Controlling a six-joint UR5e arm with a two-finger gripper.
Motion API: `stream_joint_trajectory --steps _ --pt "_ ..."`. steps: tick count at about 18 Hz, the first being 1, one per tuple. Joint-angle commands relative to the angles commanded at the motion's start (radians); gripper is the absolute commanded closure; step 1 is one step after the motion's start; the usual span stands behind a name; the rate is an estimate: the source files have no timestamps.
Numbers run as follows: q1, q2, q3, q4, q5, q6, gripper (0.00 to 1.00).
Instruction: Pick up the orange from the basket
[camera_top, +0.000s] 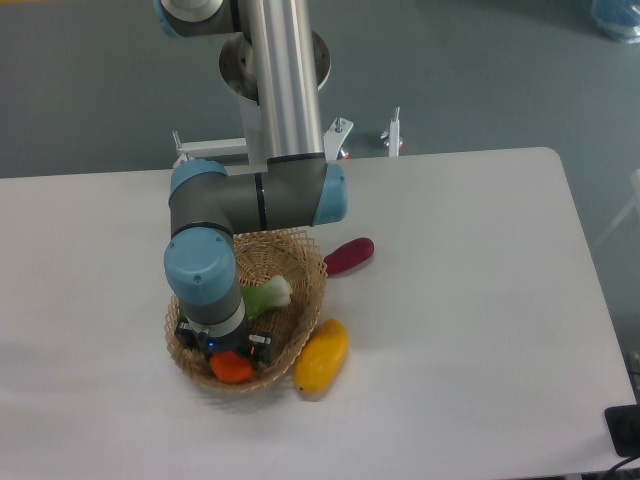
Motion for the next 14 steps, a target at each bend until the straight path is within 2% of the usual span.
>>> stream_joint_trajectory --steps 3,7,9,12,14 --pt "0.0 0.023 0.0 0.002 -0.006 0.003 0.31" --pt "0.015 0.064 0.021 -0.011 -0.011 0.078 0.31" --pt "0.049 0.097 0.031 -0.018 -0.017 0.092 0.31" --pt "0.099 0.112 0.061 -0.021 -0.028 0.142 0.31" --pt "0.149 0.127 0.083 -0.046 -0.049 0.182 0.31"
